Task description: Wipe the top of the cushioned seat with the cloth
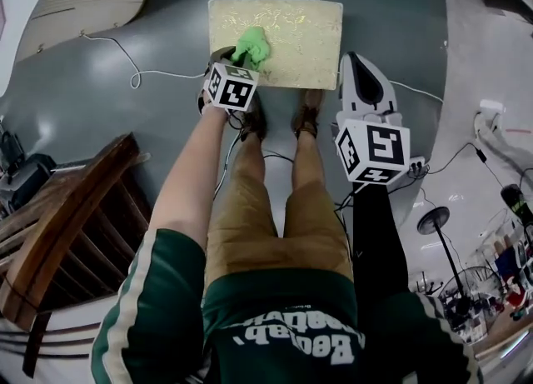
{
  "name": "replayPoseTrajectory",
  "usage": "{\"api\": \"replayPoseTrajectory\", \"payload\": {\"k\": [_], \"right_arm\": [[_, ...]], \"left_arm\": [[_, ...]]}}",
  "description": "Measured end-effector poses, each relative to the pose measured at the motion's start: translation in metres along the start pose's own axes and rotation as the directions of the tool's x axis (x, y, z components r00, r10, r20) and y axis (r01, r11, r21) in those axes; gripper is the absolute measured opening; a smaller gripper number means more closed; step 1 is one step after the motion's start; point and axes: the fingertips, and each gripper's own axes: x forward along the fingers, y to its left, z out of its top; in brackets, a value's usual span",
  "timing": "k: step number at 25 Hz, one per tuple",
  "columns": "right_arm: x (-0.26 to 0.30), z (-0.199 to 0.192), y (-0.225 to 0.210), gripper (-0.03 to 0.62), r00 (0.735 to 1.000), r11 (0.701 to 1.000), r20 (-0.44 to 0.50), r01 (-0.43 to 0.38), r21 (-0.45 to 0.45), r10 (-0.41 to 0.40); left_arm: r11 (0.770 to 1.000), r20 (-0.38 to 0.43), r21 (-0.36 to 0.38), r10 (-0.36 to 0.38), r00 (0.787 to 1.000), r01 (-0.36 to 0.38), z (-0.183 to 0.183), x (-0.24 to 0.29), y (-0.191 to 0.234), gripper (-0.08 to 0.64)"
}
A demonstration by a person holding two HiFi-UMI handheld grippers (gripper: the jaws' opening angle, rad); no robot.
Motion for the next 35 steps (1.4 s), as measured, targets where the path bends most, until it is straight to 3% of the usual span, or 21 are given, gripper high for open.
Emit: {"api": "replayPoseTrajectory", "payload": {"k": [7,12,17,22,27,35], "right_arm": [[0.020,0.003,0.049,0.008,1.000,0.999,-0.012,-0.017,-0.029,0.016],[0.023,0.008,0.072,0.008,1.000,0.999,-0.004,0.013,-0.040,-0.013],[0.021,0.009,0.075,0.008,0.997,0.997,0.011,0.073,-0.027,-0.073],[0.005,0.009,0.073,0.008,0.991,0.991,0.016,0.131,-0.015,-0.130],[-0.010,0.004,0.063,0.008,0.988,0.988,0.017,0.156,-0.016,-0.156],[-0.028,-0.007,0.031,0.008,0.988,0.988,0.015,0.151,-0.013,-0.151]], "left_arm": [[0.997,-0.043,-0.050,0.059,0.997,-0.062,-0.055,-0.016,0.074,0.101],[0.993,-0.138,-0.046,0.097,0.986,-0.104,-0.105,-0.022,0.114,0.100],[0.996,-0.161,-0.034,0.075,0.984,-0.081,-0.132,-0.024,0.130,0.100],[0.997,-0.089,-0.025,0.064,0.994,-0.066,-0.120,-0.040,0.138,0.100],[0.996,0.063,-0.046,0.081,0.995,-0.079,-0.081,-0.075,0.136,0.100],[1.000,0.190,-0.003,-0.008,0.982,0.008,-0.023,-0.093,0.045,0.100]]}}
